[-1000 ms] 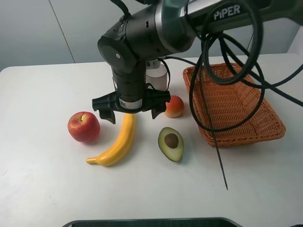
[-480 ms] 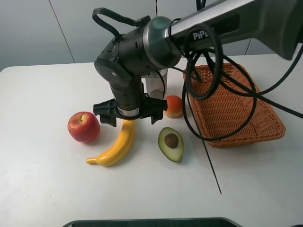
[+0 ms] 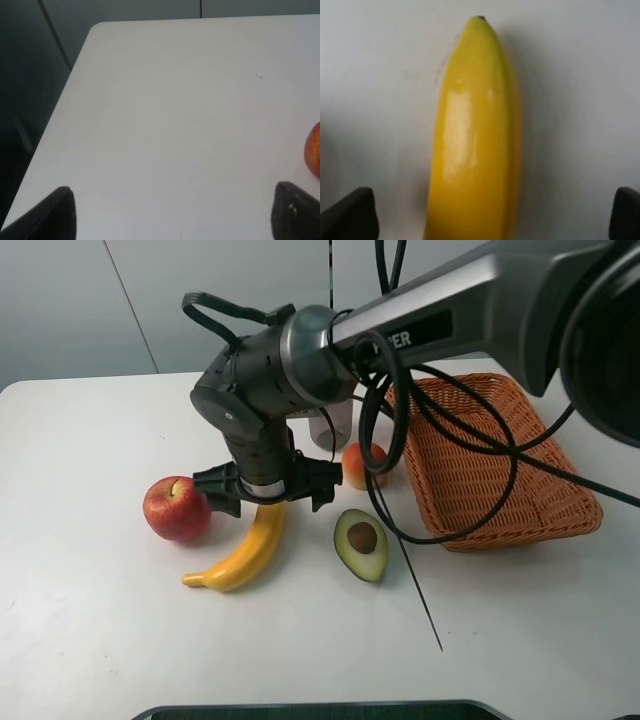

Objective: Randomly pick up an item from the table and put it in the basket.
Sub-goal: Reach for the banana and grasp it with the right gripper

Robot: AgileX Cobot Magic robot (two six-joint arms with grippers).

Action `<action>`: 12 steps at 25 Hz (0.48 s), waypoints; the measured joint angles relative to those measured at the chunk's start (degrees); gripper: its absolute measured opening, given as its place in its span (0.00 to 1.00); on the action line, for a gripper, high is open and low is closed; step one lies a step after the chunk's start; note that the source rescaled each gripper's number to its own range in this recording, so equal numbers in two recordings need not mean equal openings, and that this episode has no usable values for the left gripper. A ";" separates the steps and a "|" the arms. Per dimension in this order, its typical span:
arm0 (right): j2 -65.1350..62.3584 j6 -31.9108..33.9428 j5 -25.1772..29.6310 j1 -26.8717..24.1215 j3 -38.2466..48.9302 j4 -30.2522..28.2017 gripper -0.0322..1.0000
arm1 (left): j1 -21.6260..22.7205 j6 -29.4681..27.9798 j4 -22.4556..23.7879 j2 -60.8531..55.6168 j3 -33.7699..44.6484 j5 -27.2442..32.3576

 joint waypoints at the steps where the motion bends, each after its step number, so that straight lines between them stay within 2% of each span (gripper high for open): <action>1: 0.37 0.00 0.12 0.00 0.00 0.00 1.00 | 0.00 0.00 0.00 0.00 0.00 0.00; 9: 0.72 -0.27 0.39 0.00 0.00 0.00 1.00 | 0.00 0.00 0.00 0.00 0.00 0.00; 11: 0.72 -0.24 0.65 0.00 0.00 0.00 0.92 | 0.00 0.00 0.00 0.00 0.00 0.00; 12: 0.72 -0.24 0.65 0.00 0.00 0.00 0.83 | 0.00 0.00 0.00 0.00 0.00 0.00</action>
